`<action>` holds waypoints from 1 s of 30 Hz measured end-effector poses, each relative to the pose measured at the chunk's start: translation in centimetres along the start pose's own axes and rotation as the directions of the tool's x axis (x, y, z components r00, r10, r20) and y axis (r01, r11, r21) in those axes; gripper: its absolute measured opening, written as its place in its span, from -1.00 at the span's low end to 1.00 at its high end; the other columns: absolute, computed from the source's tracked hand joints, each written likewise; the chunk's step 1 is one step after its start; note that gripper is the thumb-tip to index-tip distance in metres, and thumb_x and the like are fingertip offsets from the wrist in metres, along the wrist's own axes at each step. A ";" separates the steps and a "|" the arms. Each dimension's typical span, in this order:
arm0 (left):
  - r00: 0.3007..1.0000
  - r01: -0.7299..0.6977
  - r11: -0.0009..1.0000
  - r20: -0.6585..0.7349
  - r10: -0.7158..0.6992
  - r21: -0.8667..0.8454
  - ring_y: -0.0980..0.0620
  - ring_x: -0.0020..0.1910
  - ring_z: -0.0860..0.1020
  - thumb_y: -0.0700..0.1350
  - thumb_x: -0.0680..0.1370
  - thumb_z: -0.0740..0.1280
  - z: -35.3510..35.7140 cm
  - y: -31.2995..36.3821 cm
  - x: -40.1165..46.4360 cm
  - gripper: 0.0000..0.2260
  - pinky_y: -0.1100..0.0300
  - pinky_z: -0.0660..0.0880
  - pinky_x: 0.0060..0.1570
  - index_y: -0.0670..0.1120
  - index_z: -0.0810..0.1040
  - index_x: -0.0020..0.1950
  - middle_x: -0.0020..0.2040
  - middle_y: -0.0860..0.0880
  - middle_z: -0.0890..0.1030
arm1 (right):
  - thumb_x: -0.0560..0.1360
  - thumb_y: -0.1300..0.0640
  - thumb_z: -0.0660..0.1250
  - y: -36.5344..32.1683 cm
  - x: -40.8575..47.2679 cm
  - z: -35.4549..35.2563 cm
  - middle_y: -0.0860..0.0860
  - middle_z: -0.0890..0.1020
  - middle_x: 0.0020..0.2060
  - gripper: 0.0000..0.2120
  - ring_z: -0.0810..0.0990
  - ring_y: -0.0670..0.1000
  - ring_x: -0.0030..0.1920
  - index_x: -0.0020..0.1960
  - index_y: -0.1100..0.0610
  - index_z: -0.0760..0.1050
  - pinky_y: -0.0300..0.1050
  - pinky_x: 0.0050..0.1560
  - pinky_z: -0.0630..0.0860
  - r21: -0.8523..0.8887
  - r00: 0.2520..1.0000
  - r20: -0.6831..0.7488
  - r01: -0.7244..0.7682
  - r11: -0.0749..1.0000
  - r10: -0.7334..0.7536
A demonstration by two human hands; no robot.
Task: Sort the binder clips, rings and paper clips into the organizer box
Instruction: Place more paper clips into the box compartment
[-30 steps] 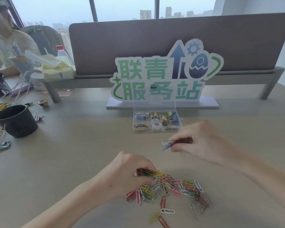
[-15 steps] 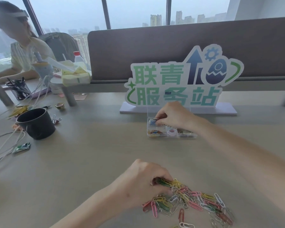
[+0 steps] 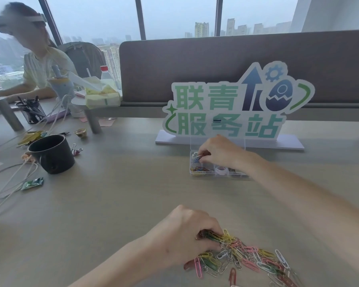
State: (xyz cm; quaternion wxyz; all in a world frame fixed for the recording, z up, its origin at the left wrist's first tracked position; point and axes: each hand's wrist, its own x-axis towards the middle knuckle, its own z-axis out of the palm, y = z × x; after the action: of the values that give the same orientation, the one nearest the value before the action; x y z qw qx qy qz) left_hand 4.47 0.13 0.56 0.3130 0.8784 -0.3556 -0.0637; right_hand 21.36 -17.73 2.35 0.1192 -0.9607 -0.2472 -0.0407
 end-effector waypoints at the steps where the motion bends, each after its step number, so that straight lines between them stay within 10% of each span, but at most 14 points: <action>1: 1.000 -0.004 1.000 -0.001 0.004 0.002 0.17 -0.11 0.59 -0.02 0.45 0.46 0.0 0.0 0.0 -0.82 0.25 0.51 0.04 0.00 0.67 0.03 -0.06 0.06 0.67 | 0.48 0.11 0.41 0.0 0.0 0.0 -0.02 0.70 -0.19 -0.89 0.58 0.01 -0.15 -0.08 0.13 0.68 0.00 0.04 0.51 -0.003 1.000 -0.002 0.003 1.000 -0.003; 30: 0.998 0.032 0.999 -0.056 -0.031 0.012 0.11 -0.20 0.59 -0.03 0.43 0.50 -1.7 0.1 1.0 -0.85 0.39 0.49 -0.11 0.03 0.68 -0.02 -0.14 0.07 0.69 | 0.53 0.14 0.37 0.9 -1.5 -1.0 -0.03 0.72 -0.08 -0.85 0.63 -0.09 -0.10 0.06 0.10 0.68 -0.19 0.06 0.53 0.193 0.989 -0.137 -0.034 0.981 0.062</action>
State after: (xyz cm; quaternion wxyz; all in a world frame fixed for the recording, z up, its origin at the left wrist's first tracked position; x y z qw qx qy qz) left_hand 5.68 0.27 2.13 0.3163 0.8873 -0.3332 -0.0416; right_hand 20.45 -19.43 2.91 0.2288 -0.9453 -0.2176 -0.0825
